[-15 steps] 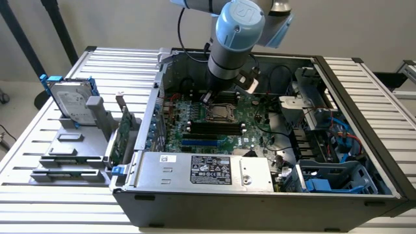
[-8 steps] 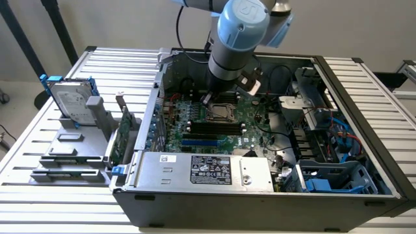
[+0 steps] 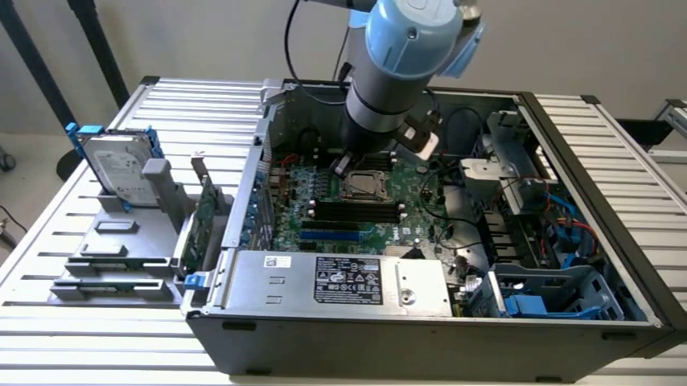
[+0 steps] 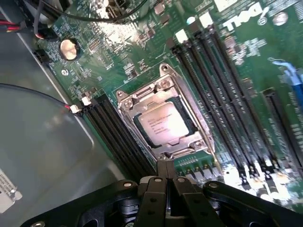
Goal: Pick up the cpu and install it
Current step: 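Install the first cpu locking lever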
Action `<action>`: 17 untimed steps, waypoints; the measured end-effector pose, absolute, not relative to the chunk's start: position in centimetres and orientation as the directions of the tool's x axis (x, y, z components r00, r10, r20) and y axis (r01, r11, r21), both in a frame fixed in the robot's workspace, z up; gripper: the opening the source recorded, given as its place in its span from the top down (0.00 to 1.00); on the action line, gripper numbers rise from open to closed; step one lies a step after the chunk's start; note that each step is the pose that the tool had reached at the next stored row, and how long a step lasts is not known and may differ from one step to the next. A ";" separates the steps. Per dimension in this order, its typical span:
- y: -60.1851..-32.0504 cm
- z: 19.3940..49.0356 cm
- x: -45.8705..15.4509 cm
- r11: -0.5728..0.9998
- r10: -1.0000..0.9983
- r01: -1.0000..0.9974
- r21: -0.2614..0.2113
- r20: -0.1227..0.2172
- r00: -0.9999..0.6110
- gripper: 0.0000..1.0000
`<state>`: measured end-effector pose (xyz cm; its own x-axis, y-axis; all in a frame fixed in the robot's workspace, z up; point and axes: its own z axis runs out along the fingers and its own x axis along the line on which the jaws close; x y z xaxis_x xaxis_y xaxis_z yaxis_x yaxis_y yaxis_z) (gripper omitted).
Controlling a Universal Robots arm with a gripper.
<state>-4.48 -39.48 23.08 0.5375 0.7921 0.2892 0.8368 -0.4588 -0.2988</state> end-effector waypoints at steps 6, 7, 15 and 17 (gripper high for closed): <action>-41.5 23.9 -4.5 -0.467 0.787 0.830 -0.306 0.285 0.547 0.89; -41.8 23.9 -4.5 -0.469 0.785 0.828 -0.307 0.284 0.550 0.89; -43.5 23.9 -4.5 -0.494 0.768 0.810 -0.316 0.278 0.577 0.89; -43.7 23.8 -4.6 -0.498 0.765 0.807 -0.316 0.278 0.581 0.89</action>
<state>-4.59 -43.68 23.84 0.5809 0.7650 0.2780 0.8074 -0.4982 -0.3161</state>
